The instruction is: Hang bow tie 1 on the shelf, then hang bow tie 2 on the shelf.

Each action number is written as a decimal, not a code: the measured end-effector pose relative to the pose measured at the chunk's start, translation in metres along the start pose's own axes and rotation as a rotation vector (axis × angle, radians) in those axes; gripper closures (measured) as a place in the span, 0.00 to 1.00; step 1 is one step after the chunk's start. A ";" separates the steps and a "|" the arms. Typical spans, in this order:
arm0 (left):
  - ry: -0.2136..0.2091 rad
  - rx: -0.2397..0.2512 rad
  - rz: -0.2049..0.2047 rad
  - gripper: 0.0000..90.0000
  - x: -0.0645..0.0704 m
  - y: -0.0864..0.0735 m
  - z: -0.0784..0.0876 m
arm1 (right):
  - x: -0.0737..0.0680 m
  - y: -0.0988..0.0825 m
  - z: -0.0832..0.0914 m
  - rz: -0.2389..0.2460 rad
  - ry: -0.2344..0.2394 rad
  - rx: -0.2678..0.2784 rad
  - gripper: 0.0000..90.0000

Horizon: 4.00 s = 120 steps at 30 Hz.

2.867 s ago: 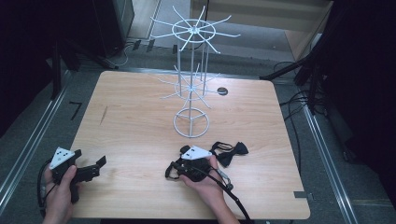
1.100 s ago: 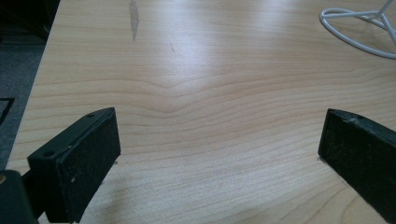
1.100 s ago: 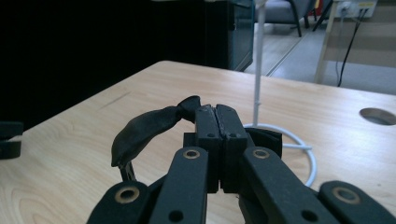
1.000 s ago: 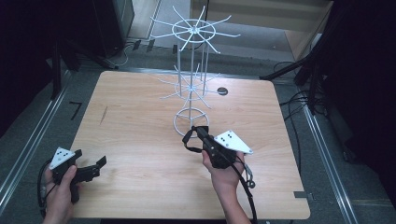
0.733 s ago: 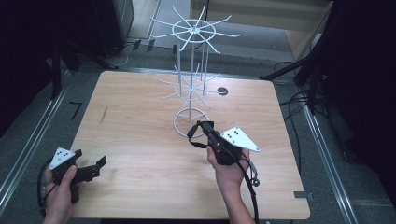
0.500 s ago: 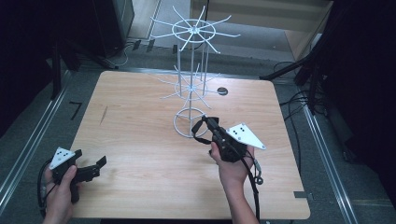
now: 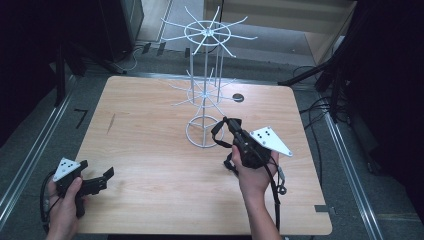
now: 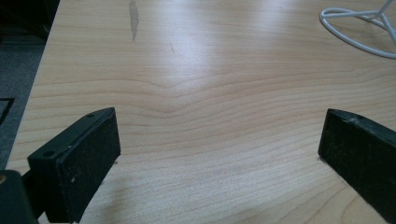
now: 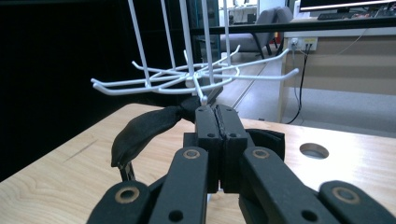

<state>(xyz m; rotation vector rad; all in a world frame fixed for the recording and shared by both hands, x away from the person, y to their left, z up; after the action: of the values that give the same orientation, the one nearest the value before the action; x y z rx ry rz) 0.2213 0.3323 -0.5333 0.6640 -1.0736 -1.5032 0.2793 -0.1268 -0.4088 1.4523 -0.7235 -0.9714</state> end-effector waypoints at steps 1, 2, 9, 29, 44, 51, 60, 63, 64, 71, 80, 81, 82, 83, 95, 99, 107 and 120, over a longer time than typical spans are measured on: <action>0.000 0.000 -0.003 0.00 0.000 0.000 0.000 | 0.000 0.002 0.000 -0.002 0.000 0.000 1.00; -0.001 -0.002 -0.003 0.00 0.000 0.000 0.000 | 0.000 0.003 0.000 0.002 -0.003 0.004 1.00; -0.001 0.000 -0.001 0.00 0.000 0.000 0.000 | 0.002 0.011 -0.005 0.008 -0.010 0.005 1.00; -0.001 0.004 0.002 0.00 0.000 0.000 0.000 | 0.010 0.011 -0.028 -0.004 -0.023 -0.023 1.00; -0.001 0.014 0.007 0.00 -0.002 -0.001 0.003 | 0.016 0.004 -0.049 -0.028 -0.032 -0.044 1.00; -0.004 0.009 -0.003 0.00 -0.001 -0.001 0.003 | 0.017 -0.002 -0.055 -0.044 -0.036 -0.057 1.00; -0.004 0.009 -0.004 0.00 -0.001 -0.001 0.003 | 0.019 -0.008 -0.061 -0.080 -0.040 -0.070 1.00; -0.004 0.010 -0.003 0.00 -0.001 -0.001 0.003 | 0.020 -0.010 -0.063 -0.082 -0.025 -0.078 0.97; -0.006 0.007 -0.002 0.00 -0.001 -0.001 0.003 | 0.020 -0.011 -0.063 -0.082 -0.021 -0.081 0.96; -0.005 0.007 -0.002 0.00 -0.001 -0.001 0.003 | 0.024 -0.016 -0.060 -0.098 -0.005 -0.083 0.87; 0.001 0.011 -0.002 0.00 -0.001 -0.001 0.003 | 0.033 -0.013 -0.044 -0.082 -0.012 -0.063 0.68; 0.002 0.010 -0.003 0.00 -0.001 -0.001 0.003 | 0.034 -0.013 -0.042 -0.077 -0.014 -0.063 0.68; 0.002 0.011 -0.003 0.00 -0.001 -0.001 0.003 | 0.034 -0.013 -0.040 -0.075 -0.014 -0.062 0.67; 0.002 0.011 -0.003 0.00 -0.001 -0.001 0.003 | 0.034 -0.013 -0.040 -0.075 -0.014 -0.062 0.67; -0.003 0.015 0.005 0.00 -0.002 -0.001 0.004 | 0.050 -0.029 -0.018 -0.057 -0.025 -0.089 0.64; 0.001 0.021 0.005 0.00 -0.002 -0.001 0.003 | 0.057 -0.037 -0.013 -0.057 -0.038 -0.102 0.62; 0.004 0.016 0.004 0.00 -0.002 -0.001 0.003 | 0.069 -0.056 -0.002 -0.057 -0.059 -0.137 0.60; 0.000 0.014 0.011 0.00 -0.003 -0.001 0.003 | 0.085 -0.084 0.011 -0.057 -0.083 -0.208 0.60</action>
<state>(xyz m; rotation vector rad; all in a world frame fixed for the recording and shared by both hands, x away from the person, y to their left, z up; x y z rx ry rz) 0.2188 0.3358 -0.5331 0.6669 -1.0869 -1.4870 0.3004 -0.1956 -0.5050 1.2627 -0.6241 -1.1220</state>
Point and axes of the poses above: each handheld gripper's, and its own axes: z roughly backward along the jaws, y roughly out of its top, x roughly to its right, the point moved 2 cm from there along -z, roughly forward along the jaws, and after that the axes turned 6 degrees about x, right-handed, at the moved point
